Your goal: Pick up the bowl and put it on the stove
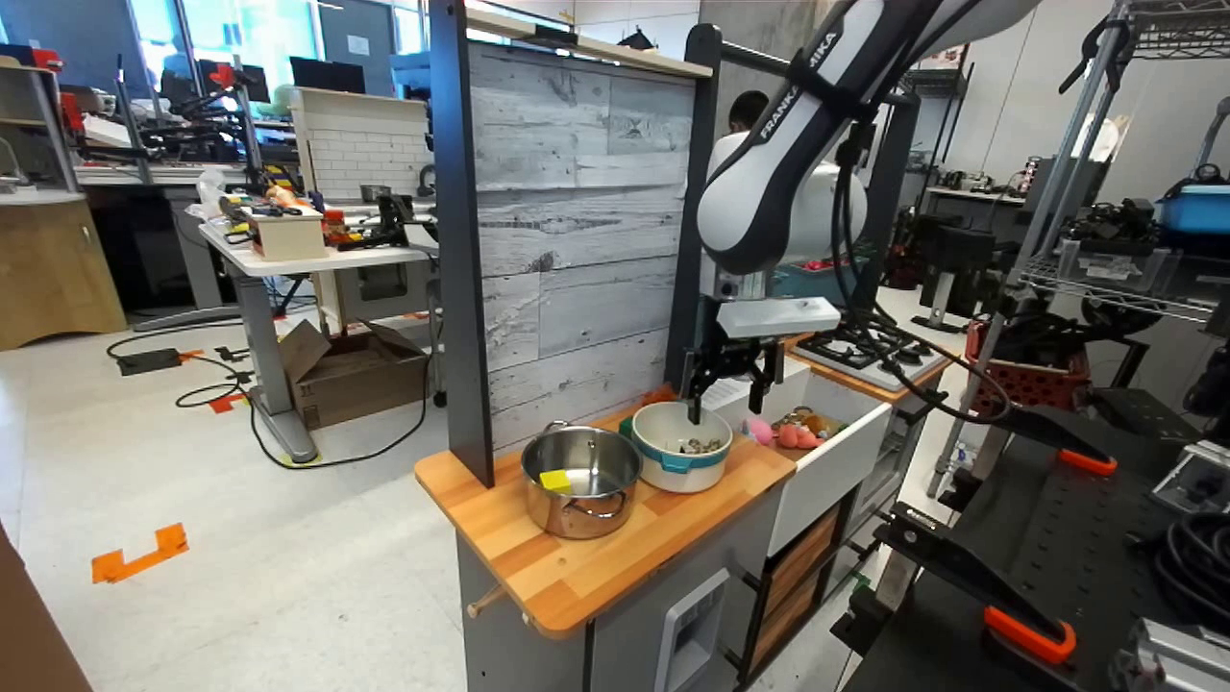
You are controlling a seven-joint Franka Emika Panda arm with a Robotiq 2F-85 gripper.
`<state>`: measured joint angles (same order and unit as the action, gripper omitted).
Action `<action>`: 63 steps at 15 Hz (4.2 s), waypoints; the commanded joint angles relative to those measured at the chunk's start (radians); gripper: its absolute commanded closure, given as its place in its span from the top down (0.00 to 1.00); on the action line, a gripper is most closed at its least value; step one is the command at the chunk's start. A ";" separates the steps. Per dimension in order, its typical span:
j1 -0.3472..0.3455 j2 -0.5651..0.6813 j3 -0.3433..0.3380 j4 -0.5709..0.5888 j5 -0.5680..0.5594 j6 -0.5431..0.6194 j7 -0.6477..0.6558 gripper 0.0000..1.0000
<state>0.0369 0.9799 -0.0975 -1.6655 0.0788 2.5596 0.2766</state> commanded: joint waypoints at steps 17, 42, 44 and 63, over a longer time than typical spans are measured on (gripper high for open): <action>-0.101 0.093 -0.010 0.252 0.001 -0.176 -0.047 0.02; -0.316 0.132 -0.263 0.280 0.081 -0.043 0.296 0.01; -0.350 0.112 -0.253 0.284 0.093 -0.134 0.306 0.01; -0.448 0.312 -0.247 0.600 0.180 0.013 0.708 0.01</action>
<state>-0.3871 1.2267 -0.3524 -1.1799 0.2554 2.6189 0.9321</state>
